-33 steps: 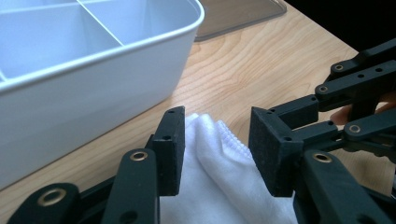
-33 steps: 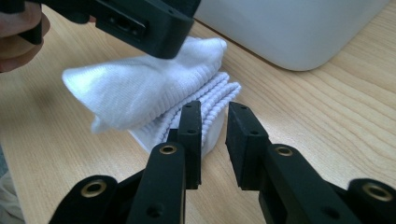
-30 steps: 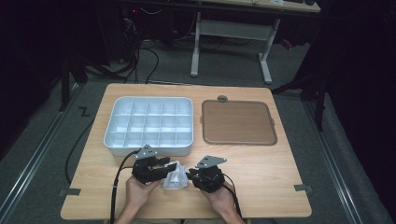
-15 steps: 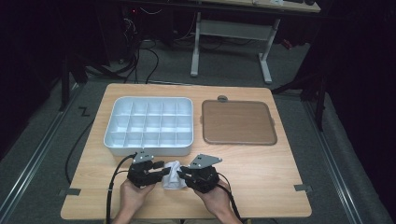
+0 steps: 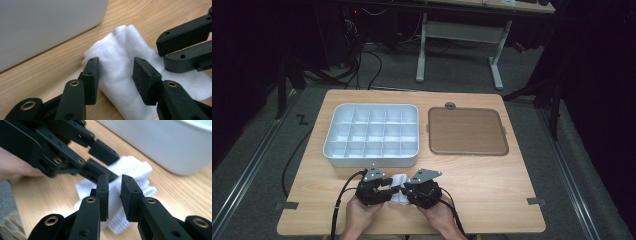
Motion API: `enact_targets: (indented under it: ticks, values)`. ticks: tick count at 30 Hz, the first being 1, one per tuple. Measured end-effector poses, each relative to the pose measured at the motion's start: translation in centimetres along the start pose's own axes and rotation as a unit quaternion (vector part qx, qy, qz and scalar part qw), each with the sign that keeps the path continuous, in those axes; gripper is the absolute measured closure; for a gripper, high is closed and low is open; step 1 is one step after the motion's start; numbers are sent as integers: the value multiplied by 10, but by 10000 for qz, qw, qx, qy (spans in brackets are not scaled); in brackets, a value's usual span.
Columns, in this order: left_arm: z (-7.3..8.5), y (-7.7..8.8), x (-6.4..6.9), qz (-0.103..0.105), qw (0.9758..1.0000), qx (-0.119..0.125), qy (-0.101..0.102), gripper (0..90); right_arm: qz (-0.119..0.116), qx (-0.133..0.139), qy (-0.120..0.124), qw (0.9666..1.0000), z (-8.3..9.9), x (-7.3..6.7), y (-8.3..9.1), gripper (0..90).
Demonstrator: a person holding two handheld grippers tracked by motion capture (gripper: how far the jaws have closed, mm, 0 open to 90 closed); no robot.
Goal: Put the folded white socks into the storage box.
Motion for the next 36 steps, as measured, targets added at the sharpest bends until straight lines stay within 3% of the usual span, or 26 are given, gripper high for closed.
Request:
enact_targets:
  ticks: [9,15,36]
  values:
    - [3,-2,-1,-27,10000,36,-65,553,206,-212,4,9996,22,16,-5,775]
    - [6,-3,0,-72,9997,104,-210,546,168,-236,-38,9996,29,18,-7,776]
    - [1,-3,-13,-21,9999,102,46,531,-17,-159,-153,9998,30,20,-17,774]
Point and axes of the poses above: each handheld gripper's, and its own axes: y roughly backward along the jaws, z roughly out of its underside, x roughly to its right, the point moved 9 cm from there along -y, roughly forward along the jaws, and after that the axes turned 1 degree about -z, right-handed, at the moved point
